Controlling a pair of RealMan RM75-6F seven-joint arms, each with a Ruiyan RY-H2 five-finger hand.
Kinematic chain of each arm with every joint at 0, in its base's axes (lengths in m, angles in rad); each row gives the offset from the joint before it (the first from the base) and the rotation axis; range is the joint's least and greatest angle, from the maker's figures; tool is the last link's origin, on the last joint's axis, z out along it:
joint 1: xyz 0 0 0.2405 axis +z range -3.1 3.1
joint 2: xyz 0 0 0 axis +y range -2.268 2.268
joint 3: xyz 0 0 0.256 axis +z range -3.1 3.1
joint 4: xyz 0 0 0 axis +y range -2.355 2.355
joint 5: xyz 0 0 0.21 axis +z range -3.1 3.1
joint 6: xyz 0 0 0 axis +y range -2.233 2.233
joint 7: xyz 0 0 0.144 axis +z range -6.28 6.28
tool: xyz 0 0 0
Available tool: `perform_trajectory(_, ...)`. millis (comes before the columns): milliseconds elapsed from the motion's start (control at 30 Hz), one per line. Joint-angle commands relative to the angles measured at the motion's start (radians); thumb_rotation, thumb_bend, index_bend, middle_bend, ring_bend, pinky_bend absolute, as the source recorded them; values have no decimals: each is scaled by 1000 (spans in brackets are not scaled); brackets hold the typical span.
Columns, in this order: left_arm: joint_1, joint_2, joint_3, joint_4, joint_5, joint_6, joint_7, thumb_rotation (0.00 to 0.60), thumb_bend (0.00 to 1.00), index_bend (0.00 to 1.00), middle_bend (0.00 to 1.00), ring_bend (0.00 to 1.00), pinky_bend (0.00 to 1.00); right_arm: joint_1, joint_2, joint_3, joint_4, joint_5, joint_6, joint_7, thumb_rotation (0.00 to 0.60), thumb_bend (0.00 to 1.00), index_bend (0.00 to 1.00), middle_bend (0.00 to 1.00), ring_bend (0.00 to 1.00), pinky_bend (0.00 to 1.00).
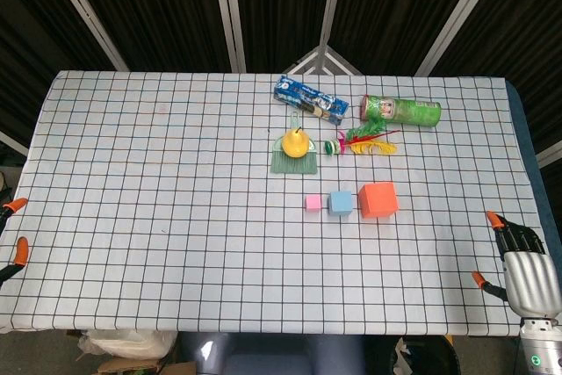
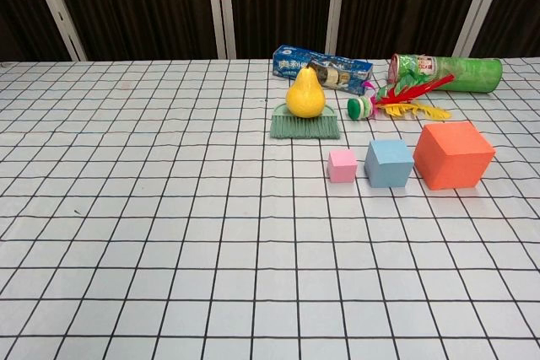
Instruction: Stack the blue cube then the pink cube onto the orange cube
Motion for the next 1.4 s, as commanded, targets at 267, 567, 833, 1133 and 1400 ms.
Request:
perform_trajectory(267,1,0,3,-6,2,-1,10,600,584,175,61,0,0,-1,3,-2,2,3,-6,2,600,219,0,148,170,163)
perform_trajectory(567,-2,1,-1,-3,0,-3,5,600,584,175,61,0,0,0,2,1,-2,3,-4,1,600,219,0,148,170,163)
perform_trajectory(833,8,4,5,-9,9,15,3,600,584,175,61,0,0,5,5,-8,-3,5,-26,-3,600,219,0,148,170,163)
perform_trajectory(1133,8,6,1,-8,-4,7,-4,600,584,175,63,0,0,68,-63,39,29,-85,6,89,600,220,64,508,533,341)
perform_trajectory(1400,-2,1,-1,-10,-10,-13,14,600,584,175,62,0,0,164,-6,105,-147,30,-149,-90,600,220,140,889,838,606)
